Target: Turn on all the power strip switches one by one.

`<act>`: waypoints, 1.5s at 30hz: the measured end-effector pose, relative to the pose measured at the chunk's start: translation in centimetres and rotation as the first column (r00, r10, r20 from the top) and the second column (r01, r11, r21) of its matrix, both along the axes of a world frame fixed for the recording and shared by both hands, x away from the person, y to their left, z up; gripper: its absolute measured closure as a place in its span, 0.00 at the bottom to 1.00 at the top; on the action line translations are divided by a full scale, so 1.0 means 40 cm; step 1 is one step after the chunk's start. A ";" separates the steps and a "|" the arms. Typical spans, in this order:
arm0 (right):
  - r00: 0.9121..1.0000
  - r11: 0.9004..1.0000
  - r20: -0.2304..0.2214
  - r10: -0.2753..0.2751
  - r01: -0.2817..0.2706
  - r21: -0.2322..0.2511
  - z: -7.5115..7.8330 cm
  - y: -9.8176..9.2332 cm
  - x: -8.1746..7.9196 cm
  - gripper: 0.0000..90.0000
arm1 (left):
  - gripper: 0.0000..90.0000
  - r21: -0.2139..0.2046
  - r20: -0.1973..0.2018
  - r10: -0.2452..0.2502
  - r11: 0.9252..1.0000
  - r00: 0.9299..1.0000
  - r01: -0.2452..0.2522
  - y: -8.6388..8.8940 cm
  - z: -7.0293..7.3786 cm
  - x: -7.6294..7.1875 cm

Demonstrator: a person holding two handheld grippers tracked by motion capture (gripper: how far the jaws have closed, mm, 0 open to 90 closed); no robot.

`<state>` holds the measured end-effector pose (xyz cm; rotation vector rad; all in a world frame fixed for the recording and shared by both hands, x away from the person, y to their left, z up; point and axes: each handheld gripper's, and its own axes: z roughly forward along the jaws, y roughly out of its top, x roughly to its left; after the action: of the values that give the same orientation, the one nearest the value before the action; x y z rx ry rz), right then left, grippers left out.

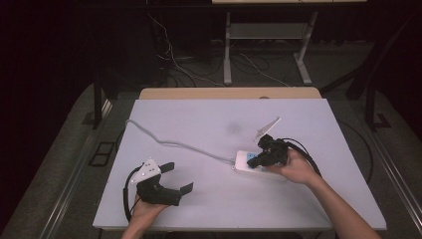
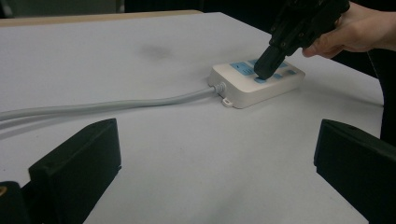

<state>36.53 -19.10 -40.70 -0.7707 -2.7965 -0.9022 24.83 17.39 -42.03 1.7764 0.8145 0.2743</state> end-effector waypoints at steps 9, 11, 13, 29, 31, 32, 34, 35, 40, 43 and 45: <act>1.000 0.999 -0.018 0.004 -0.003 0.035 -0.011 -0.009 0.006 1.00 | 0.00 -0.004 0.002 -0.004 1.000 1.000 0.005 0.000 0.002 -0.002; 1.000 1.000 -0.007 0.000 0.000 0.030 -0.011 -0.009 0.007 1.00 | 0.00 -0.005 0.005 -0.004 1.000 1.000 0.004 0.001 0.002 -0.002; 1.000 0.999 -0.017 -0.007 0.008 0.041 -0.014 -0.013 0.012 1.00 | 0.00 -0.006 0.007 -0.005 1.000 1.000 0.005 0.002 0.003 -0.004; 1.000 0.999 0.019 0.014 -0.014 0.031 -0.016 0.010 0.000 1.00 | 0.00 -0.017 0.006 0.004 1.000 1.000 -0.004 0.014 0.004 -0.002; 1.000 1.000 0.015 0.012 -0.012 0.029 -0.016 0.011 0.001 1.00 | 0.00 -0.016 0.004 0.002 1.000 1.000 -0.002 0.013 0.003 -0.002; 1.000 0.999 0.014 0.012 -0.012 0.030 -0.015 0.011 0.001 1.00 | 0.00 -0.017 0.003 -0.001 1.000 1.000 0.001 0.012 0.003 -0.002; 1.000 0.999 0.004 0.014 -0.014 0.033 -0.013 0.010 0.000 1.00 | 0.00 -0.015 0.002 -0.004 1.000 1.000 0.004 0.011 0.002 -0.002; 1.000 1.000 0.004 0.013 -0.014 0.028 -0.011 0.009 -0.001 1.00 | 0.00 -0.015 0.001 -0.004 1.000 1.000 0.004 0.010 0.002 -0.002; 1.000 1.000 0.015 0.000 0.000 0.013 0.002 -0.005 -0.005 1.00 | 0.00 -0.013 0.002 -0.005 1.000 1.000 0.005 0.008 0.002 -0.002; 0.999 0.999 0.028 -0.017 0.016 0.034 0.015 -0.017 -0.005 1.00 | 0.00 -0.014 0.001 -0.004 1.000 1.000 0.004 0.007 0.002 -0.003; 0.999 0.999 0.036 -0.030 0.028 0.043 0.025 -0.026 -0.006 1.00 | 0.00 -0.015 0.000 -0.005 1.000 1.000 0.005 0.007 0.002 -0.003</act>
<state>36.28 -20.13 -39.71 -0.7990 -2.7946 -0.9870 24.70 17.66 -41.95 1.7643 0.8103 0.2648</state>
